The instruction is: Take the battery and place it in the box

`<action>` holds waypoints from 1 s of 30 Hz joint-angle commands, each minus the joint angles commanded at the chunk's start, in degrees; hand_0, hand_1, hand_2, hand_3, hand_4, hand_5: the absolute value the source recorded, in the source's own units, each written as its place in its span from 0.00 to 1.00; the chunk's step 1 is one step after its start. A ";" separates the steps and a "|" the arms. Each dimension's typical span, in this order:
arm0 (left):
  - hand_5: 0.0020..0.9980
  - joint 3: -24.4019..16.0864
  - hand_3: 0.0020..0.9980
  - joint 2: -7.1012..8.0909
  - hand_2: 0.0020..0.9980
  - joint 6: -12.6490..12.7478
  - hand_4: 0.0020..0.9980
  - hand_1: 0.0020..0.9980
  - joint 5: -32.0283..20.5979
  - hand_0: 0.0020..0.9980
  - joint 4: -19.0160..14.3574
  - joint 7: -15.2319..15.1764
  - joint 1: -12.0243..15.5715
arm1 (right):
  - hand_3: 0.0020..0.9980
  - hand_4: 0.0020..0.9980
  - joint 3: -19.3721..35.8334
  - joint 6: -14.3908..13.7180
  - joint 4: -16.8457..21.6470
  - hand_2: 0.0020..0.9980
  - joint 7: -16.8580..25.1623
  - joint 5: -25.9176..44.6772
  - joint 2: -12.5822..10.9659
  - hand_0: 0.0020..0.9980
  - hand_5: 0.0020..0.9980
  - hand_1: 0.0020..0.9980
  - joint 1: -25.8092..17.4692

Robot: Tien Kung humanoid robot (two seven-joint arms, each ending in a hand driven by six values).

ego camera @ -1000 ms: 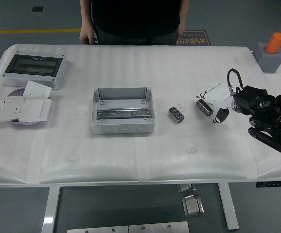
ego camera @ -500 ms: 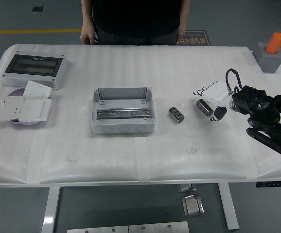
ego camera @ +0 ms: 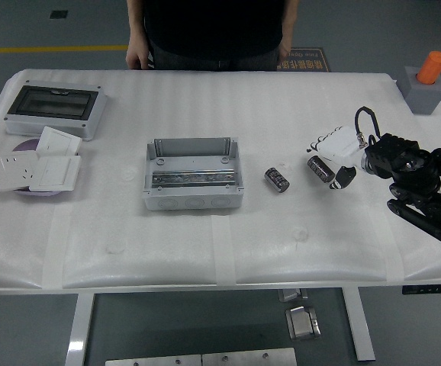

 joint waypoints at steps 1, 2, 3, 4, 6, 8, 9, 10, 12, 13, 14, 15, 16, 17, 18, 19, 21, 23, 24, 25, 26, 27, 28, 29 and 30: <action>0.38 0.06 0.58 0.00 0.44 0.00 0.40 0.64 -0.03 0.62 0.00 -0.02 0.00 | 0.75 0.71 0.07 0.10 -0.08 0.82 0.07 0.00 0.04 0.78 0.18 0.76 -0.09; 0.38 0.10 0.58 0.00 0.44 0.00 0.40 0.64 -0.04 0.62 0.00 -0.03 0.01 | 0.75 0.71 0.11 0.16 -0.13 0.82 0.11 0.01 0.06 0.78 0.18 0.76 -0.17; 0.38 0.17 0.58 0.01 0.44 -0.01 0.40 0.64 -0.09 0.62 0.00 -0.04 0.02 | 0.75 0.71 0.14 0.18 -0.20 0.82 0.16 0.07 0.09 0.78 0.18 0.76 -0.28; 0.38 0.26 0.58 0.01 0.44 0.00 0.40 0.64 -0.17 0.62 0.00 -0.07 0.03 | 0.75 0.71 0.15 0.16 -0.26 0.82 0.18 0.10 0.11 0.78 0.18 0.76 -0.37; 0.38 0.49 0.58 -0.02 0.44 0.01 0.40 0.64 -0.31 0.62 0.00 -0.13 0.03 | 0.73 0.68 0.21 0.13 -0.48 0.80 0.24 0.16 0.24 0.78 0.18 0.75 -0.64; 0.38 0.81 0.58 -0.07 0.44 0.02 0.40 0.64 -0.53 0.62 0.00 -0.21 0.02 | 0.73 0.68 0.27 0.10 -0.64 0.80 0.30 0.15 0.40 0.78 0.18 0.75 -0.87; 0.38 0.92 0.58 -0.09 0.44 0.01 0.40 0.64 -0.60 0.62 0.00 -0.23 0.02 | 0.73 0.68 0.29 0.07 -0.71 0.80 0.32 0.14 0.48 0.78 0.18 0.75 -0.95; 0.38 0.96 0.58 -0.11 0.44 0.00 0.40 0.64 -0.58 0.62 0.00 -0.25 0.02 | 0.73 0.68 0.32 0.07 -0.78 0.80 0.34 0.10 0.57 0.78 0.18 0.75 -1.05; 0.38 1.00 0.58 -0.14 0.44 0.00 0.40 0.64 -0.55 0.62 0.00 -0.29 0.01 | 0.73 0.68 0.36 0.06 -0.80 0.80 0.40 0.05 0.68 0.78 0.19 0.75 -1.14; 0.38 0.97 0.58 -0.14 0.44 0.00 0.40 0.64 -0.50 0.62 0.00 -0.30 0.01 | 0.73 0.68 0.37 0.04 -0.77 0.80 0.41 0.05 0.69 0.78 0.19 0.75 -1.14; 0.38 0.97 0.58 -0.13 0.44 0.01 0.40 0.64 -0.46 0.62 0.00 -0.33 0.01 | 0.73 0.68 0.38 0.04 -0.73 0.80 0.42 0.05 0.70 0.78 0.19 0.75 -1.13; 0.38 0.94 0.58 -0.11 0.44 0.04 0.40 0.64 -0.43 0.62 0.00 -0.37 0.01 | 0.73 0.68 0.37 0.00 -0.63 0.80 0.42 0.09 0.65 0.78 0.19 0.75 -1.07; 0.38 0.87 0.58 -0.09 0.44 0.07 0.40 0.64 -0.37 0.62 0.00 -0.40 0.01 | 0.73 0.68 0.34 -0.05 -0.51 0.80 0.42 0.12 0.59 0.78 0.19 0.75 -0.98; 0.38 0.82 0.58 -0.07 0.44 0.10 0.40 0.64 -0.32 0.62 0.00 -0.43 0.02 | 0.73 0.68 0.32 -0.09 -0.37 0.80 0.41 0.13 0.53 0.78 0.19 0.75 -0.87; 0.39 0.81 0.58 -0.07 0.44 0.13 0.40 0.64 -0.30 0.62 0.00 -0.45 0.03 | 0.73 0.68 0.29 -0.13 -0.25 0.79 0.39 0.15 0.47 0.78 0.18 0.75 -0.76; 0.39 0.77 0.58 -0.09 0.44 0.17 0.40 0.64 -0.26 0.62 0.00 -0.48 0.05 | 0.73 0.68 0.14 -0.34 0.05 0.79 0.27 0.35 0.31 0.78 0.18 0.75 -0.53; 0.39 0.74 0.58 -0.13 0.44 0.21 0.40 0.64 -0.19 0.62 0.00 -0.51 0.10 | 0.73 0.68 -0.35 -0.98 0.62 0.79 -0.10 0.97 0.01 0.78 0.18 0.75 -0.19; 0.39 0.72 0.58 -0.21 0.44 0.25 0.40 0.64 -0.14 0.62 0.00 -0.54 0.17 | 0.73 0.68 -1.56 -2.58 1.59 0.79 -0.97 2.45 -0.52 0.78 0.18 0.75 0.18; 0.39 0.75 0.58 -0.24 0.44 0.26 0.40 0.64 -0.15 0.62 0.00 -0.56 0.19 | 0.72 0.67 -2.36 -3.60 2.14 0.79 -1.51 3.33 -0.83 0.77 0.19 0.74 0.30; 0.39 0.70 0.58 -0.27 0.44 0.28 0.40 0.64 -0.12 0.62 0.00 -0.56 0.21 | 0.72 0.67 -3.53 -4.88 2.90 0.79 -2.37 4.52 -1.26 0.77 0.19 0.74 0.39; 0.39 0.70 0.58 -0.30 0.44 0.30 0.40 0.64 -0.13 0.62 0.00 -0.59 0.24 | 0.72 0.67 -4.58 -6.12 3.65 0.79 -3.21 5.57 -1.68 0.77 0.19 0.74 0.42; 0.39 0.72 0.58 -0.33 0.44 0.32 0.40 0.64 -0.17 0.62 0.00 -0.60 0.27 | 0.72 0.67 -5.86 -7.67 4.60 0.79 -4.24 6.82 -2.18 0.77 0.19 0.74 0.40; 0.39 0.72 0.58 -0.36 0.44 0.33 0.40 0.64 -0.18 0.62 0.00 -0.60 0.31 | 0.72 0.67 -6.91 -9.11 5.58 0.79 -5.15 7.99 -2.67 0.77 0.19 0.74 0.33; 0.39 0.69 0.58 -0.38 0.44 0.33 0.40 0.64 -0.14 0.62 0.00 -0.59 0.35 | 0.72 0.67 -7.30 -10.35 6.47 0.79 -5.78 8.70 -3.06 0.77 0.19 0.74 0.24; 0.39 0.53 0.58 -0.39 0.44 0.32 0.40 0.64 0.00 0.62 0.00 -0.56 0.42 | 0.71 0.66 -6.66 -11.51 7.53 0.78 -6.37 8.99 -3.50 0.77 0.20 0.74 0.04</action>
